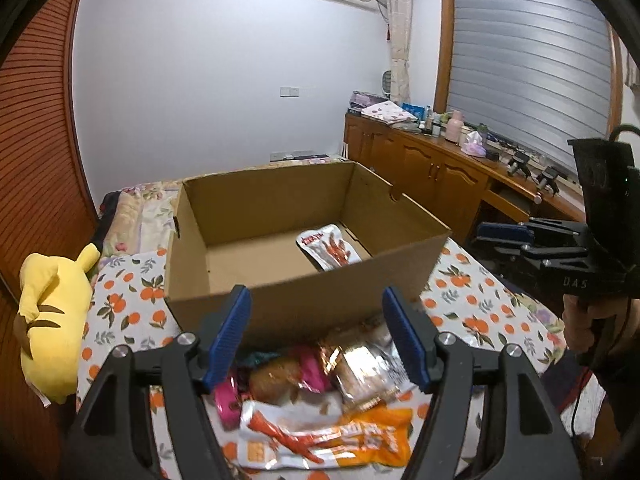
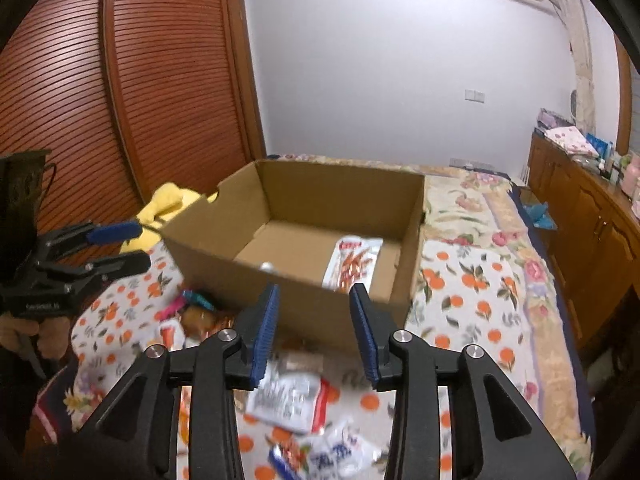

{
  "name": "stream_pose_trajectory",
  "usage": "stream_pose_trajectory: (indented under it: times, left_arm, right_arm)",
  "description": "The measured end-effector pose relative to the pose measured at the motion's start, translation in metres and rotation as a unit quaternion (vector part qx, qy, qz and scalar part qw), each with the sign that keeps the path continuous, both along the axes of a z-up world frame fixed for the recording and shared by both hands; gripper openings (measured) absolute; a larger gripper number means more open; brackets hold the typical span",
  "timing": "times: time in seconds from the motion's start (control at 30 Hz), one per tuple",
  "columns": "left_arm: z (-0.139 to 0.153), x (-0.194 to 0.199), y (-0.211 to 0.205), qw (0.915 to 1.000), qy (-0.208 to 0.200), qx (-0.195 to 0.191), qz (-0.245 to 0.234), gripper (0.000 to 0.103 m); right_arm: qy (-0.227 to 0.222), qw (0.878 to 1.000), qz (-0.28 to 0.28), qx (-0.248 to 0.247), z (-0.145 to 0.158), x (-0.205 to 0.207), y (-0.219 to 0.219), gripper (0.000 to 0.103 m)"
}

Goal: Organize snacks
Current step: 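Move both grippers back to the pile, right toward the white duck-gizzard packet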

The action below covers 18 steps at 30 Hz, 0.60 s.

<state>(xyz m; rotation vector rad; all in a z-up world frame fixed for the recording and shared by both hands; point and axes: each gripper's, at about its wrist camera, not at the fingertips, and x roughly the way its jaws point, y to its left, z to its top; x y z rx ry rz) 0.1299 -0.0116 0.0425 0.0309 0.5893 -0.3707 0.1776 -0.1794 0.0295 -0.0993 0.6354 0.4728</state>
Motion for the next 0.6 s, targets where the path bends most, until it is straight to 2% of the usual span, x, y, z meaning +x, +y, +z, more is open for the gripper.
stream_pose_trajectory:
  times: [0.27, 0.6]
  left_arm:
    - [-0.014, -0.03, -0.007, 1.0, -0.001, 0.0, -0.002, 0.074]
    - [-0.05, -0.047, -0.01, 0.9997, 0.022, -0.007, 0.008, 0.075]
  right_arm:
    - [0.03, 0.999, -0.023, -0.015, -0.038, -0.028, -0.021, 0.048]
    - [0.08, 0.996, -0.041, -0.017, -0.091, -0.045, -0.037, 0.049]
